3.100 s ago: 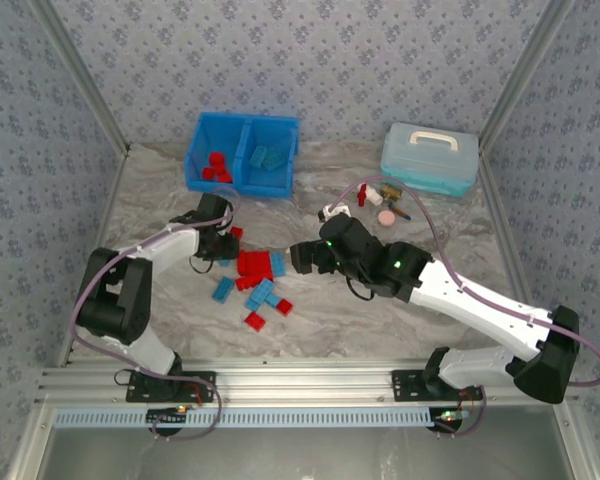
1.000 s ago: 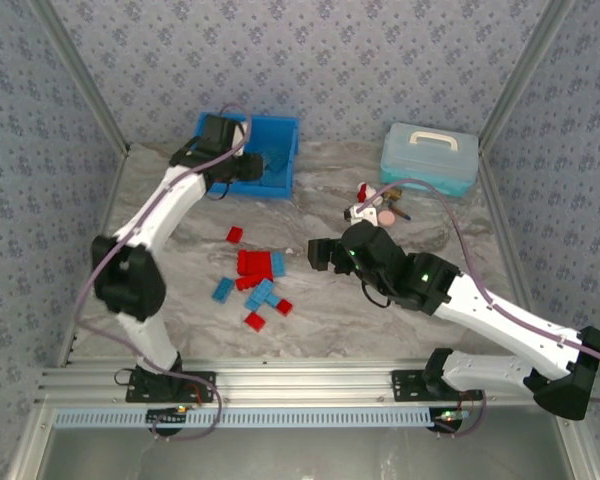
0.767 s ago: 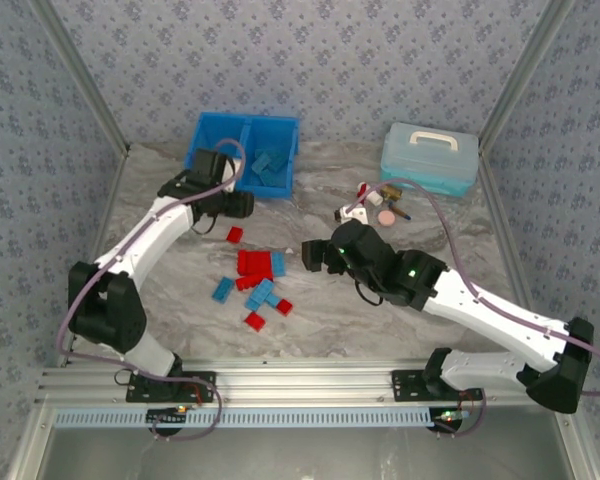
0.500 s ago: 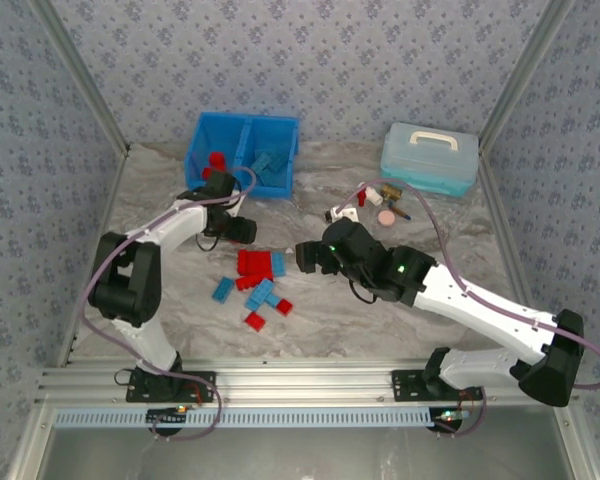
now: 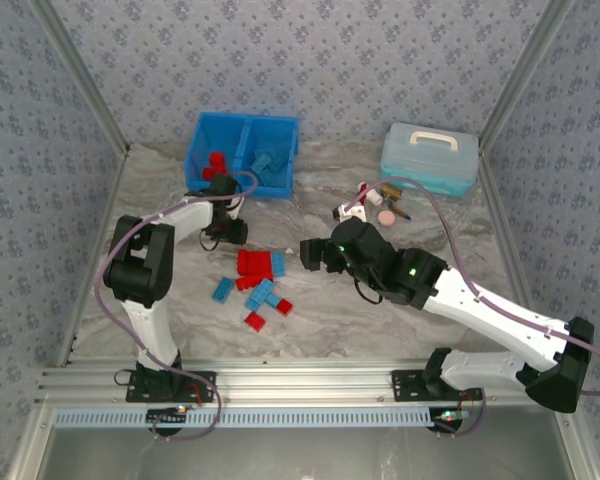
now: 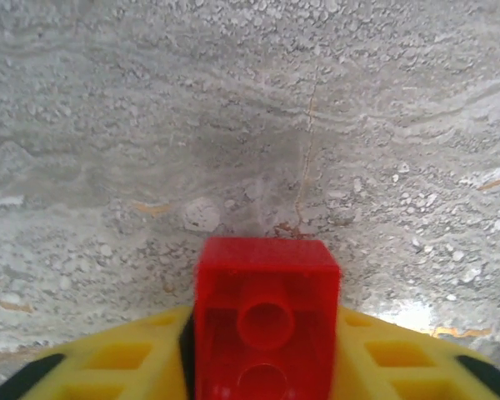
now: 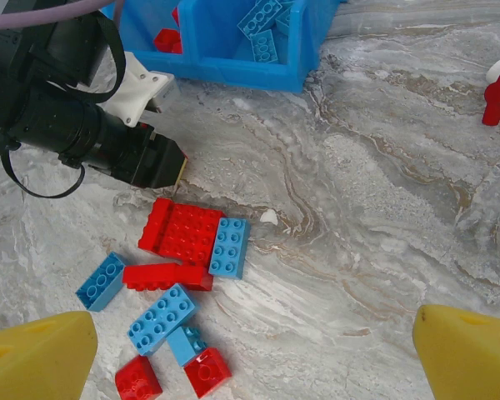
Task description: Sort the legos into containers by color
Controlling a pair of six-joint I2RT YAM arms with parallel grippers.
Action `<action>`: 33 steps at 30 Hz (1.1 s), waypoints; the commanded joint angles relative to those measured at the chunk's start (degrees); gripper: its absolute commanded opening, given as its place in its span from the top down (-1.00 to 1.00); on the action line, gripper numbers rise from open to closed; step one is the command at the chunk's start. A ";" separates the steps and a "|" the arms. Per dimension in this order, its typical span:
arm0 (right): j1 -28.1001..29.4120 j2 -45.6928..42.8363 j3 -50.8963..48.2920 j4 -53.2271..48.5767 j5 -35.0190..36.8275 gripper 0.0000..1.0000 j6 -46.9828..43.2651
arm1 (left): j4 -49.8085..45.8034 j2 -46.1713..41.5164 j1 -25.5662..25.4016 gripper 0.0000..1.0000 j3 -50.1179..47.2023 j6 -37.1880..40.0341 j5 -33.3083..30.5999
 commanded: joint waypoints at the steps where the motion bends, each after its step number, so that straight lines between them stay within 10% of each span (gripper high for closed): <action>1: -0.31 0.45 1.19 -0.58 1.51 -1.00 0.88 | 0.34 -0.85 0.49 0.36 1.01 -0.45 0.02; 16: -1.01 0.82 1.91 -0.58 1.45 -1.00 0.94 | -5.14 -9.55 3.77 0.47 17.40 -3.14 -3.02; 33: 0.00 -2.68 1.26 -2.68 3.57 -1.00 3.70 | -18.34 30.78 9.70 0.46 73.57 -4.81 -3.19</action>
